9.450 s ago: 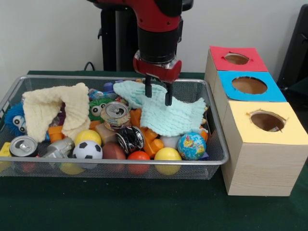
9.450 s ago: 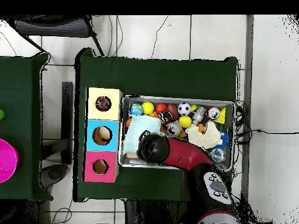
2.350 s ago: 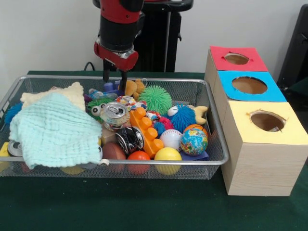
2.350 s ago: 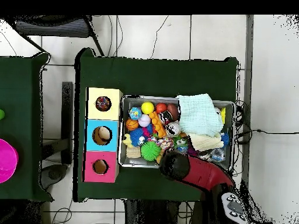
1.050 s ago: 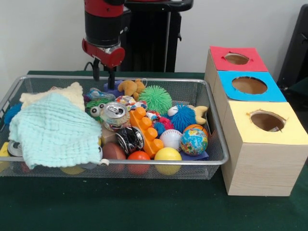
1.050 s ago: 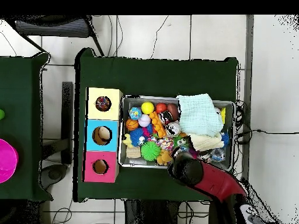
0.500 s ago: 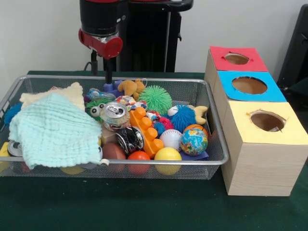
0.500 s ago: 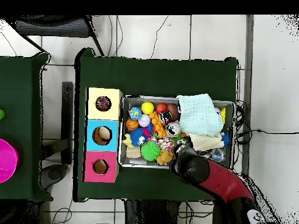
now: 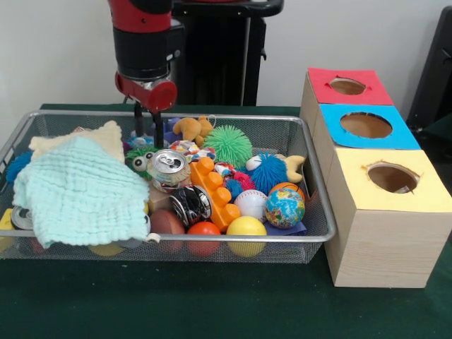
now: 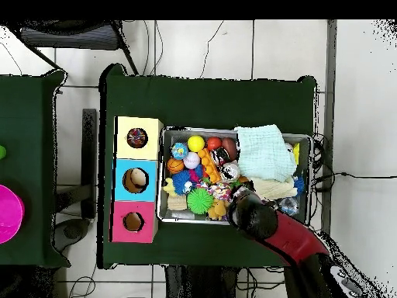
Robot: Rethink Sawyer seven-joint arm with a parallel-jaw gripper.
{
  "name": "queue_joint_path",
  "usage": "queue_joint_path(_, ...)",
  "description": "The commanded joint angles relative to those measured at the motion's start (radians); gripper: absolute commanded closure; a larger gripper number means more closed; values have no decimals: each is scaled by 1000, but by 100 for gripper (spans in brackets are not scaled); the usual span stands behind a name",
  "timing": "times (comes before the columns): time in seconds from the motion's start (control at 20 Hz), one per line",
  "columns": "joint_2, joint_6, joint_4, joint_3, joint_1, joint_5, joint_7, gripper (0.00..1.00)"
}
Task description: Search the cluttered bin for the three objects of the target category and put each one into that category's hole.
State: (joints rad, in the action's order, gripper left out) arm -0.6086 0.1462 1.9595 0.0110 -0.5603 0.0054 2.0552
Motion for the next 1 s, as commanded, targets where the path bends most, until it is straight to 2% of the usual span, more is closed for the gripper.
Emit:
queue_joint_path(0.05, 66, -68, 68, 150, -21, 63, 204, 0)
queue_joint_path(0.55, -14, -31, 109, 138, 21, 94, 210, 0)
queue_joint_path(0.75, -22, 6, 95, 142, 18, 112, 187, 0)
queue_joint_path(1.0, -33, -5, 117, 143, 19, 122, 188, 0)
